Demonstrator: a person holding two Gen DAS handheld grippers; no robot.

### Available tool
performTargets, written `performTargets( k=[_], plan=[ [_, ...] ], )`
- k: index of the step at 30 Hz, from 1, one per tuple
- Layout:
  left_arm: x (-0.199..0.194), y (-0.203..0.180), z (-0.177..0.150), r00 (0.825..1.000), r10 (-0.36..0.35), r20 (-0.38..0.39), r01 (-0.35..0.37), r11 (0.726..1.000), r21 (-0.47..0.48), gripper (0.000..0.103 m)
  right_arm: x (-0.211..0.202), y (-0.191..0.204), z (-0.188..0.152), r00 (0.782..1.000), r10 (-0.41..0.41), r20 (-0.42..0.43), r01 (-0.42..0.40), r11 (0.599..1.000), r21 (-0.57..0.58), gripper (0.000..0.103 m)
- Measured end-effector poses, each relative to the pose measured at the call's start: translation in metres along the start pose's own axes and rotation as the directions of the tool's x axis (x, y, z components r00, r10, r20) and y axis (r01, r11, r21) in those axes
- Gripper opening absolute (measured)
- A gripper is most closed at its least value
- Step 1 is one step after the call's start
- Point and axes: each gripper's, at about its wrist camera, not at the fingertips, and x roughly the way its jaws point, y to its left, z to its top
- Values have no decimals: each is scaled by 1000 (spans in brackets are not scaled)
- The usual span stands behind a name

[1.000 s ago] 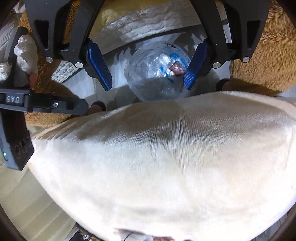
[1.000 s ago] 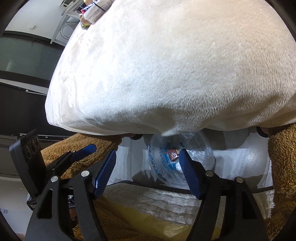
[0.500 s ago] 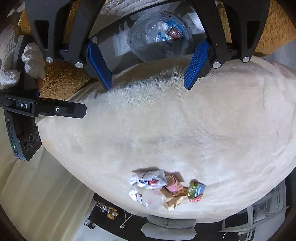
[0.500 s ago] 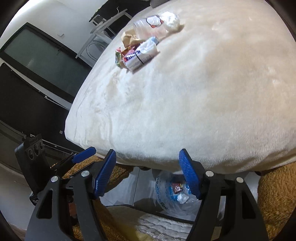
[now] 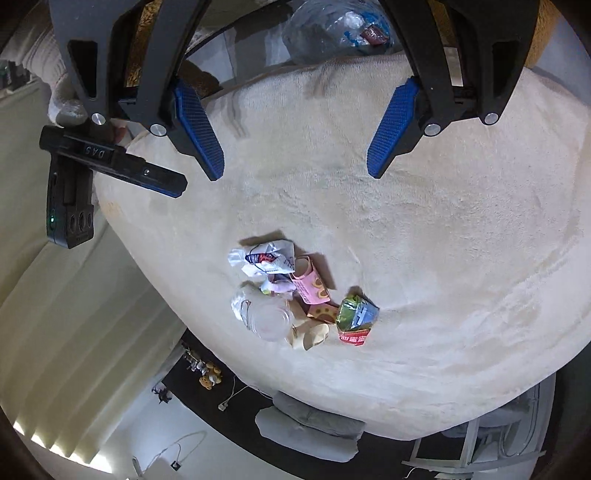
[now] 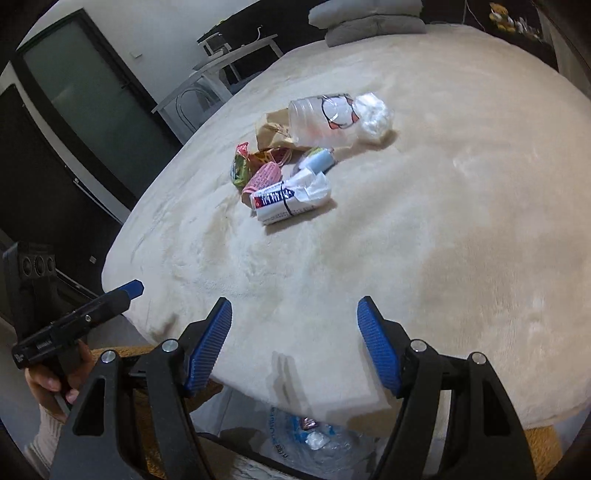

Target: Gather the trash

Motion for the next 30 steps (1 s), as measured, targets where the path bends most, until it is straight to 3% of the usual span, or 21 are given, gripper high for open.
performTargets(
  k=[7,16,30],
  plan=[
    [0,14,35,999,4,37,-3,1000,-17,78,28,11,32,999,-48,19,49,994,-94,91],
    [17,28,65,999,-8,46,9,1000,-16,78,75,26,57,996,-91,9,91,968,-235,91],
    [39,44,84,1000,-23,11,24,999,-49,78,106,22,69,993,-120,-25,111,966,-232,90]
  ],
)
